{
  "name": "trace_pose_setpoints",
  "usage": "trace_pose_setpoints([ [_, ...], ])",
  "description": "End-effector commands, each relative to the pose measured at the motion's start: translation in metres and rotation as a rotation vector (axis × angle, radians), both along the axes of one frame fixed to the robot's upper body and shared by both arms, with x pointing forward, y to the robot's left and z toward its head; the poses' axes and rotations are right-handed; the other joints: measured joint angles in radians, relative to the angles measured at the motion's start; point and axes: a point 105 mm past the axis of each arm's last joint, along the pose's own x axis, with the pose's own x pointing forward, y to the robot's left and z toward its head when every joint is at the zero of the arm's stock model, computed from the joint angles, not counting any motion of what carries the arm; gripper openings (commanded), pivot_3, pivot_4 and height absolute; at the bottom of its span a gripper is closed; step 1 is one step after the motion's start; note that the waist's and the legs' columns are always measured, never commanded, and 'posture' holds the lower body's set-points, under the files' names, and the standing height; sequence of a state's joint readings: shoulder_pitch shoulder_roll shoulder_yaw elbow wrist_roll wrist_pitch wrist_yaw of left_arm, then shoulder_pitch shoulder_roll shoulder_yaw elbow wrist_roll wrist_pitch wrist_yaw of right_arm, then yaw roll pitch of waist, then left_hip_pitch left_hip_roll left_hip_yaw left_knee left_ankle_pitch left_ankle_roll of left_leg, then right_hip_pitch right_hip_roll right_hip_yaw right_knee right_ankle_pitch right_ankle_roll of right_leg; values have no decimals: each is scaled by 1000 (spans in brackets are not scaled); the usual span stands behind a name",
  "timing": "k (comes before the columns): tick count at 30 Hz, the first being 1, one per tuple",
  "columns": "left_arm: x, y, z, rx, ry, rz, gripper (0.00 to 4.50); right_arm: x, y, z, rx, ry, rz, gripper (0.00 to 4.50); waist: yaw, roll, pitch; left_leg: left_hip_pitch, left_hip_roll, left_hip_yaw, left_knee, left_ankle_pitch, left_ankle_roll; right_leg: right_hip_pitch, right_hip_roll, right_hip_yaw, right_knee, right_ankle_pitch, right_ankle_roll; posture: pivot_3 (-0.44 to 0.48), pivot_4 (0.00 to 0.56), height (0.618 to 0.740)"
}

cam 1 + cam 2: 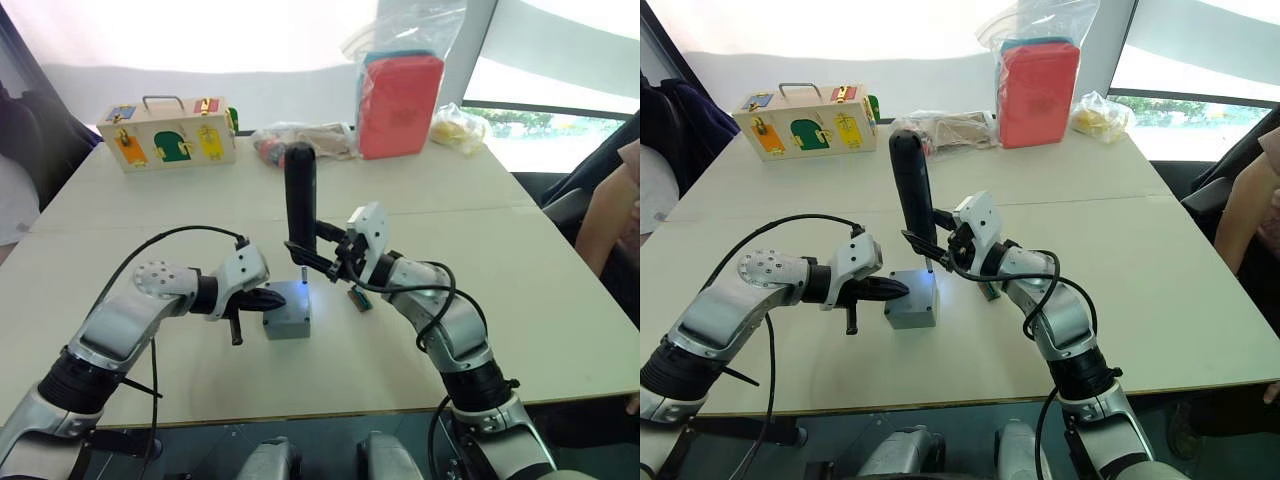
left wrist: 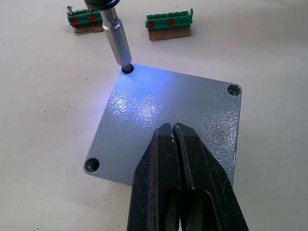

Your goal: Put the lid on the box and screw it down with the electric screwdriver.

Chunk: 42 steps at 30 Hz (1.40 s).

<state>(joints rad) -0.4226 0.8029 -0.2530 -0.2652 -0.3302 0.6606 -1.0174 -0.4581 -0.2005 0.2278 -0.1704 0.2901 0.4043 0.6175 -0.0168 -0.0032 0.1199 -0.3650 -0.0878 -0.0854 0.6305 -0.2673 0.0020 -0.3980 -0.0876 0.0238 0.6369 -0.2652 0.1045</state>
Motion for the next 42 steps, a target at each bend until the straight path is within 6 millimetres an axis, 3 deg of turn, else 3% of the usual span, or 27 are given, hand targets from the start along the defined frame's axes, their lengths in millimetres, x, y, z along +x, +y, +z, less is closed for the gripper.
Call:
trace_pose_setpoints([
  [1, -6, 5, -18, 49, 67, 17, 0, 0, -2, -51, -94, 183, -14, 1846, 0, 0, 0, 2, 0, 0, -1, 0, 0, 2, 0, 0, -2, 0, 0, 0, 150, 740],
  [4, -6, 5, -18, 48, 67, 18, 0, 1, -3, -48, -90, 173, -15, 1846, 0, 0, 0, 9, 0, -1, -4, -1, 1, 9, 0, 0, -6, 0, 0, 0, 150, 740],
  [9, -5, 5, -19, 45, 68, 29, 0, 7, -6, -22, -38, 109, -25, 1846, 0, 0, 1, 9, 0, -1, -4, -1, 1, 9, 0, 0, -6, -1, 0, 0, 150, 740],
  [14, -2, 6, -17, 28, 62, 43, 0, 13, -13, 47, 70, -37, -29, 1846, 2, 2, 8, 7, 0, -1, -4, -1, 0, 8, -1, 0, -6, 0, 0, 0, 150, 740],
  [17, 2, 8, -15, -1, 53, 65, 0, 6, -22, 124, 222, -149, 27, 1846, 5, 3, 16, -3, 0, -2, -1, 0, 0, 3, -1, 0, -5, 0, 0, 0, 150, 740],
  [19, 4, 5, -9, -65, 45, 79, 0, 0, -30, 163, 326, -162, 55, 1846, 6, 3, 19, -16, -1, -2, 2, 2, -3, -10, -1, 0, -2, 2, -1, 0, 150, 740],
  [21, 8, 2, 0, -133, 38, 101, 0, -2, -36, 179, 374, -143, 61, 1846, 7, 3, 18, -21, -1, -3, 2, 2, -3, -15, -1, -1, 0, 3, -2, 0, 150, 740],
  [23, 19, 0, 25, -280, 12, 157, 0, 3, -48, 191, 387, -74, 18, 1846, 6, 3, 18, -22, 0, -5, 1, 2, -4, -16, -1, -2, -1, 3, -2, 0, 150, 740],
  [25, 24, 0, 47, -377, -14, 180, 0, 7, -58, 190, 355, 54, 6, 1846, 5, 1, 21, -24, 0, -5, 1, 2, -4, -17, -1, -2, -2, 3, -2, 0, 150, 740],
  [26, 22, -3, 58, -377, -41, 151, 0, 12, -69, 179, 261, 139, -36, 1846, 4, -3, 24, -26, 0, -5, 2, 2, -4, -18, -1, -2, -2, 3, -2, 0, 150, 740],
  [29, -11, -20, 75, -255, -75, -77, 0, 22, -127, 121, -58, 483, -242, 1846, 10, -6, 30, -29, -1, -5, 3, 3, -4, -20, -2, -3, -3, 4, -4, 0, 150, 740],
  [32, -36, -29, 74, -187, -46, -231, 0, 15, -163, 84, -161, 739, -309, 1846, 10, -2, 32, -33, -2, -2, 3, 2, -2, -22, -6, -3, -6, 4, -5, 0, 150, 740],
  [35, -44, -27, 67, -110, -42, -298, 0, 9, -179, 65, -200, 881, -321, 1846, -5, 2, 37, -43, -2, 2, 6, 4, -4, -32, -6, -2, -6, 4, -4, 0, 150, 740],
  [38, -43, -24, 51, 23, -94, -351, 0, 9, -195, 37, -260, 1023, -400, 1846, -23, 3, 43, -43, 0, 5, 4, 4, -4, -34, -5, 0, -6, 4, -4, 0, 150, 740],
  [42, -43, -32, 53, -34, -92, -354, 0, 12, -203, 16, -293, 1122, -459, 1846, -23, 1, 47, -44, 1, 4, 6, 2, -1, -34, -3, 0, -5, 4, -3, 0, 150, 740],
])
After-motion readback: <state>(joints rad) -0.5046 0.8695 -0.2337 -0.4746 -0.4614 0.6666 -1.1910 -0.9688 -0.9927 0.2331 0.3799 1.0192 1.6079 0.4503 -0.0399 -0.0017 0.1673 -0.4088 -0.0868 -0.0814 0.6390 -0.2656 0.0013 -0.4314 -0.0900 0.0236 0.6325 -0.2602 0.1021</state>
